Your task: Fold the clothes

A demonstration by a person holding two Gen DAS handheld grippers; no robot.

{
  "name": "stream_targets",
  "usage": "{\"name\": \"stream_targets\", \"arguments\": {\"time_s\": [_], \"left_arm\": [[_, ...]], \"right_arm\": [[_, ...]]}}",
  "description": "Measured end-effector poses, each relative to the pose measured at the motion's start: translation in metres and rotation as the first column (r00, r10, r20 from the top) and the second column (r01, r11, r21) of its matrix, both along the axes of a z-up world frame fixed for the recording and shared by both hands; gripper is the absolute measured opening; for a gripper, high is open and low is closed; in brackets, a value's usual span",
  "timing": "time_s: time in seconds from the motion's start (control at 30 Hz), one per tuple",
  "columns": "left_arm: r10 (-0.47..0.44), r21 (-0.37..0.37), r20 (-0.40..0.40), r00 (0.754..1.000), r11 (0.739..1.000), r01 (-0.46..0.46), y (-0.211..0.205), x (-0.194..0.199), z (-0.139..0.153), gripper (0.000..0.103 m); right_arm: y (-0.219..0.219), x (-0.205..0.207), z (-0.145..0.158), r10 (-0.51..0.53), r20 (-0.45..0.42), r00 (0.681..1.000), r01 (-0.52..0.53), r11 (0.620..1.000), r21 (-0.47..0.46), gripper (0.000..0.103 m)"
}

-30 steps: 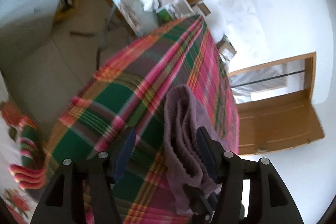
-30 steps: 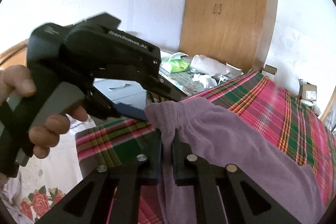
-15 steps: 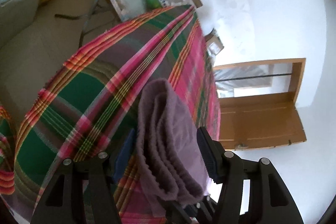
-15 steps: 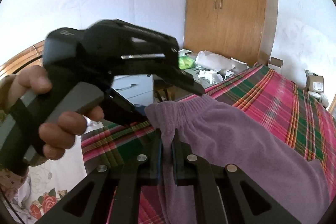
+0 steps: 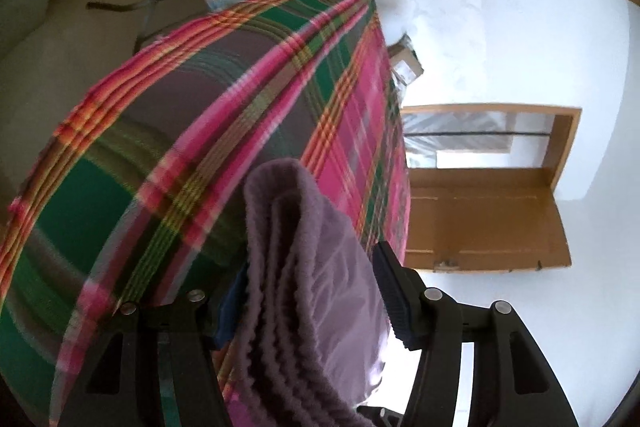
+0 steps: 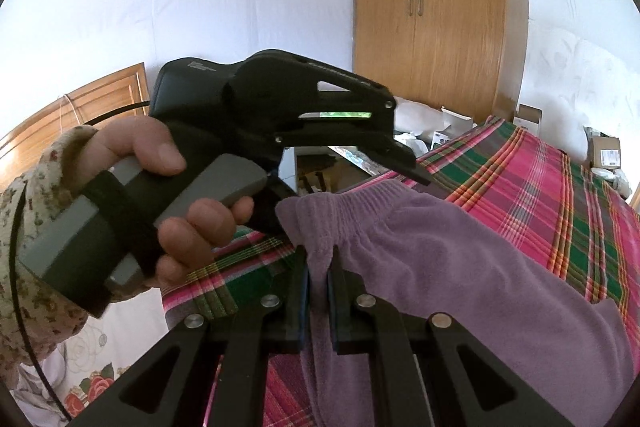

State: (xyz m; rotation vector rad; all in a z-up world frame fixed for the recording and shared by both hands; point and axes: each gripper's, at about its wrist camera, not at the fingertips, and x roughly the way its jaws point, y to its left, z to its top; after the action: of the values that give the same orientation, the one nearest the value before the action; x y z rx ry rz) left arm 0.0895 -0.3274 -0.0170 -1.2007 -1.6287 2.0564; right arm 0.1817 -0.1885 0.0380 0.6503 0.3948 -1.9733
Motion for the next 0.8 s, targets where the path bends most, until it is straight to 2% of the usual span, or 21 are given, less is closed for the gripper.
{"name": "stream_targets", "arguments": {"time_s": [0.1, 0.17, 0.2, 0.3, 0.33, 0.5, 0.57, 0.67, 0.8], "left_arm": [[-0.015, -0.031, -0.011, 1.0, 0.999, 0.015, 0.002, -0.002, 0.0, 0.049], [-0.026, -0.076, -0.01, 1.0, 0.997, 0.026, 0.003, -0.003, 0.003, 0.029], [-0.031, -0.1, -0.007, 1.0, 0.995, 0.03, 0.003, -0.003, 0.005, 0.025], [-0.031, -0.143, -0.004, 1.0, 0.989, 0.03, 0.003, -0.001, 0.009, 0.024], [-0.031, -0.159, -0.006, 1.0, 0.987, 0.03, 0.003, 0.0, 0.011, 0.019], [-0.043, -0.219, -0.052, 0.998, 0.975, 0.03, 0.004, 0.004, 0.023, 0.019], [-0.036, -0.234, -0.044, 0.998, 0.972, 0.025, 0.005, 0.003, 0.022, 0.019], [-0.035, -0.237, -0.027, 0.999, 0.971, 0.028, 0.006, 0.002, 0.016, 0.019], [-0.047, -0.229, -0.063, 0.997, 0.973, 0.031, 0.009, 0.005, 0.027, 0.019]], "right_arm": [[0.0, -0.001, -0.001, -0.001, 0.016, 1.0, 0.001, 1.0, -0.001, 0.008], [-0.001, -0.003, -0.002, -0.002, 0.031, 1.0, 0.002, 1.0, 0.003, 0.008], [-0.002, -0.003, -0.003, -0.002, 0.039, 0.999, 0.002, 1.0, 0.006, 0.008], [-0.005, -0.003, -0.004, -0.004, 0.048, 0.999, 0.003, 1.0, 0.011, 0.008], [-0.006, -0.003, -0.003, -0.007, 0.046, 0.999, 0.006, 1.0, 0.008, 0.008], [-0.008, -0.005, 0.001, -0.023, 0.067, 0.997, 0.024, 1.0, -0.017, 0.008], [-0.009, -0.006, -0.001, -0.026, 0.073, 0.997, 0.027, 1.0, -0.011, 0.008], [-0.01, -0.009, -0.003, -0.03, 0.099, 0.995, 0.03, 1.0, -0.005, 0.008], [-0.004, -0.012, -0.001, -0.026, 0.126, 0.992, 0.03, 0.999, -0.032, 0.008]]}}
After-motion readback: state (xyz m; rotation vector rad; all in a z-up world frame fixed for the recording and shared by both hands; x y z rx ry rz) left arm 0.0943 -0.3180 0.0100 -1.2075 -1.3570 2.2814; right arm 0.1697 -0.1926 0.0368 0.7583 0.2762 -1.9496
